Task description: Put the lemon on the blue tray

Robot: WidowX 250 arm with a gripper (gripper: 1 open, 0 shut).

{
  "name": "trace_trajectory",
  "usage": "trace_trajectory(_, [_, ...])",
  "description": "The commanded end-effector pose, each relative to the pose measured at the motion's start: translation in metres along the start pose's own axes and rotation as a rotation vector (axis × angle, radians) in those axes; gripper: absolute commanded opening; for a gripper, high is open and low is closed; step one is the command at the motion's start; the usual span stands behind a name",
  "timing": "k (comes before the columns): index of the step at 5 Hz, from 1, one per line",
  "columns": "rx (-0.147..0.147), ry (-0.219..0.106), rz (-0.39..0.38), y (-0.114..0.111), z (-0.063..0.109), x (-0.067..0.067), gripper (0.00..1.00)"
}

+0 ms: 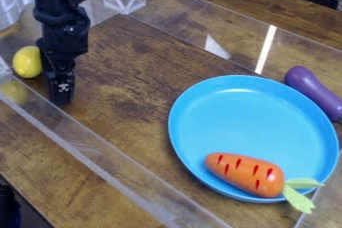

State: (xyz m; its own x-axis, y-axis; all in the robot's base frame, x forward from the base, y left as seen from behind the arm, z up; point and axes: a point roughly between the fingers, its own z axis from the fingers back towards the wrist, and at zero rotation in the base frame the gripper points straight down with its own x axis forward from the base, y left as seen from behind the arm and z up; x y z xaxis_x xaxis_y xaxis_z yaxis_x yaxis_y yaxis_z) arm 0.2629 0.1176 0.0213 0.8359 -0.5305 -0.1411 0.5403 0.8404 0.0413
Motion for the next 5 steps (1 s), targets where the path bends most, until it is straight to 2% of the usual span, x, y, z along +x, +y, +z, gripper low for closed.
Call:
trace_trajectory(1, [-0.017,0.009,-0.016,0.011,-0.003,-0.018,1.00])
trace_trajectory(2, [-0.009,0.001,-0.063,0.022,0.000,-0.022,1.00])
trace_trajectory(3, [-0.010,-0.005,-0.053,0.034,0.001,-0.027,1.00])
trace_trajectory(4, [0.002,-0.005,-0.107,0.038,0.000,-0.023,0.00])
trace_trajectory(5, [0.000,0.001,-0.073,0.036,0.000,-0.017,0.00])
